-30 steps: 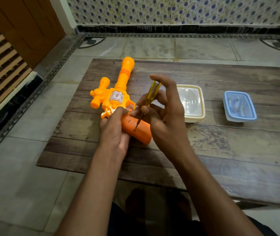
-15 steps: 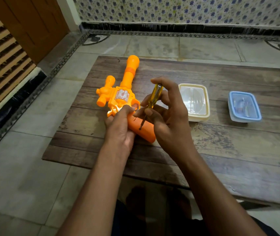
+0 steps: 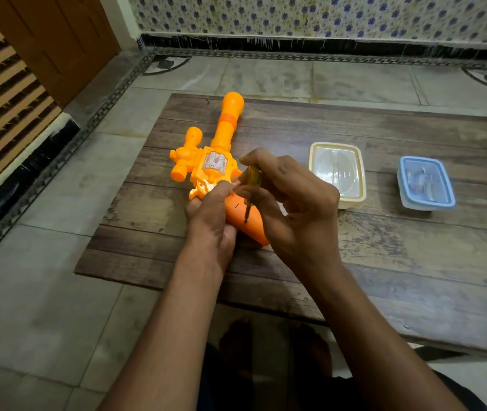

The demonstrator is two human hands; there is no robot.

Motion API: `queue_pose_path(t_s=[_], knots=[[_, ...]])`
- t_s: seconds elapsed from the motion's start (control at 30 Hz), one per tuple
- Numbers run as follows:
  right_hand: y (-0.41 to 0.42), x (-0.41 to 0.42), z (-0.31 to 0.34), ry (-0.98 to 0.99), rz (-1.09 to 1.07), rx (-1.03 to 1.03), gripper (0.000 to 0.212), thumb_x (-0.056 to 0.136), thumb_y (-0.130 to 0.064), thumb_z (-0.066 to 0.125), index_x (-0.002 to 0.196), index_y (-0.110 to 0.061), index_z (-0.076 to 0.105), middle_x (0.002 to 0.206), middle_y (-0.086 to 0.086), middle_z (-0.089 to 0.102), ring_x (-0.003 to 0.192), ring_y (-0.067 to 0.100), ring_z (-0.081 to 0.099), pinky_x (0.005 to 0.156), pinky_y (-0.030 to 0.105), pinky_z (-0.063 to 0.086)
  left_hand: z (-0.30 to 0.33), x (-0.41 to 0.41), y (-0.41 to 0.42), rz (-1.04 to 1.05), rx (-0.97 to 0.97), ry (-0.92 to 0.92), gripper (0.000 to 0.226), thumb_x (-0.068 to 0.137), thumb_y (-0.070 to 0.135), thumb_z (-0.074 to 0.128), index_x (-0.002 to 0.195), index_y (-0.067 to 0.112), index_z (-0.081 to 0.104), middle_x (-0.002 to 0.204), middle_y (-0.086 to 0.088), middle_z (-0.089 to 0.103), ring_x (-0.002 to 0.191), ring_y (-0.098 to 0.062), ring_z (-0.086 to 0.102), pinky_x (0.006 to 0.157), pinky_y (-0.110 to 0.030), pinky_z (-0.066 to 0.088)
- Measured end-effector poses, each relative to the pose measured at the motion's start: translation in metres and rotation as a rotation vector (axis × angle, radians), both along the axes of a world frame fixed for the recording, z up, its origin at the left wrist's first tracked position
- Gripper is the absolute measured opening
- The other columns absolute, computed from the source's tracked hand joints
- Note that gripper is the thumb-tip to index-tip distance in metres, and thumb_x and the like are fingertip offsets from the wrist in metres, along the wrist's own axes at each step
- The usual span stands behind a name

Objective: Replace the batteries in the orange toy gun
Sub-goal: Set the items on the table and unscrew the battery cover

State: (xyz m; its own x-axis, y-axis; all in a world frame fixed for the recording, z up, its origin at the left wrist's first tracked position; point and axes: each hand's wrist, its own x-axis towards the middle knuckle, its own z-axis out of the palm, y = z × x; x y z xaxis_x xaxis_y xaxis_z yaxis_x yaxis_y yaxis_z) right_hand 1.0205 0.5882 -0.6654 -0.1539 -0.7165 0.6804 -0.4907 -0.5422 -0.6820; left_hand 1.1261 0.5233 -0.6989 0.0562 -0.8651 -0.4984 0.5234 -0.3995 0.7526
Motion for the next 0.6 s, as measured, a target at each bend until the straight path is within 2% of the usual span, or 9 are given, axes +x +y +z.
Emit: queue_pose_path(t_s=[0.13, 0.27, 0.33, 0.4, 0.47, 0.53, 0.6], knots=[[0.0008, -0.0024, -0.0002, -0.109, 0.107, 0.057, 0.032, 0.088, 0.016, 0.065, 0.118, 0.003, 0.069, 0.098, 0.009, 0.076, 0.093, 0.023, 0.076, 0.08, 0.046, 0.06, -0.0029, -0.0002, -0.0032, 0.025, 0.004, 0.009, 0.041, 0.089, -0.003, 0.066, 0.131, -0.001, 0.065, 0.121, -0.026, 0.073, 0.109, -0.04, 0.074, 0.088, -0.056, 0.062], [0.0013, -0.0031, 0.0029, -0.12, 0.204, 0.109, 0.035, 0.087, 0.022, 0.063, 0.117, 0.005, 0.068, 0.1, 0.009, 0.073, 0.095, 0.024, 0.074, 0.081, 0.046, 0.06, -0.0032, -0.002, -0.0028, 0.018, 0.0, 0.007, 0.043, 0.091, -0.004, 0.065, 0.134, -0.001, 0.063, 0.119, -0.026, 0.073, 0.108, -0.04, 0.073, 0.094, -0.061, 0.058], [0.0009, -0.003, 0.0032, -0.099, 0.195, 0.098, 0.033, 0.087, 0.019, 0.066, 0.116, 0.004, 0.069, 0.1, 0.009, 0.072, 0.095, 0.023, 0.073, 0.081, 0.042, 0.06, -0.0026, -0.0028, -0.0009, 0.007, -0.004, 0.004, 0.042, 0.092, -0.003, 0.066, 0.133, -0.001, 0.063, 0.114, -0.024, 0.073, 0.102, -0.037, 0.073, 0.091, -0.056, 0.06], [0.0006, -0.0015, 0.0029, -0.069, 0.151, 0.063, 0.028, 0.087, 0.014, 0.072, 0.112, 0.002, 0.072, 0.099, 0.011, 0.068, 0.092, 0.023, 0.071, 0.078, 0.038, 0.06, -0.0019, -0.0024, 0.0002, 0.0, -0.005, 0.002, 0.041, 0.091, -0.002, 0.068, 0.131, -0.001, 0.064, 0.115, -0.025, 0.074, 0.104, -0.04, 0.075, 0.092, -0.06, 0.06], [0.0002, 0.0, 0.0018, -0.063, 0.112, 0.037, 0.024, 0.087, 0.011, 0.075, 0.109, 0.002, 0.074, 0.097, 0.013, 0.064, 0.089, 0.027, 0.07, 0.074, 0.04, 0.059, -0.0025, -0.0016, 0.0003, -0.019, -0.017, -0.006, 0.033, 0.089, -0.005, 0.067, 0.121, 0.0, 0.068, 0.107, -0.022, 0.077, 0.1, -0.038, 0.076, 0.091, -0.063, 0.059], [-0.0007, -0.0002, -0.0003, -0.065, 0.094, 0.026, 0.024, 0.088, 0.01, 0.074, 0.111, 0.002, 0.074, 0.096, 0.013, 0.065, 0.089, 0.029, 0.072, 0.073, 0.044, 0.059, -0.0021, -0.0013, 0.0003, -0.034, -0.026, -0.014, 0.025, 0.089, -0.006, 0.065, 0.111, 0.005, 0.069, 0.091, -0.014, 0.079, 0.085, -0.028, 0.078, 0.082, -0.053, 0.064], [-0.0021, -0.0026, -0.0021, -0.074, 0.094, 0.032, 0.026, 0.088, 0.011, 0.071, 0.112, 0.003, 0.073, 0.097, 0.011, 0.068, 0.092, 0.029, 0.073, 0.074, 0.047, 0.059, -0.0012, -0.0016, -0.0001, -0.025, -0.024, -0.014, 0.03, 0.089, -0.007, 0.066, 0.118, 0.002, 0.068, 0.097, -0.015, 0.079, 0.084, -0.025, 0.077, 0.078, -0.049, 0.065]])
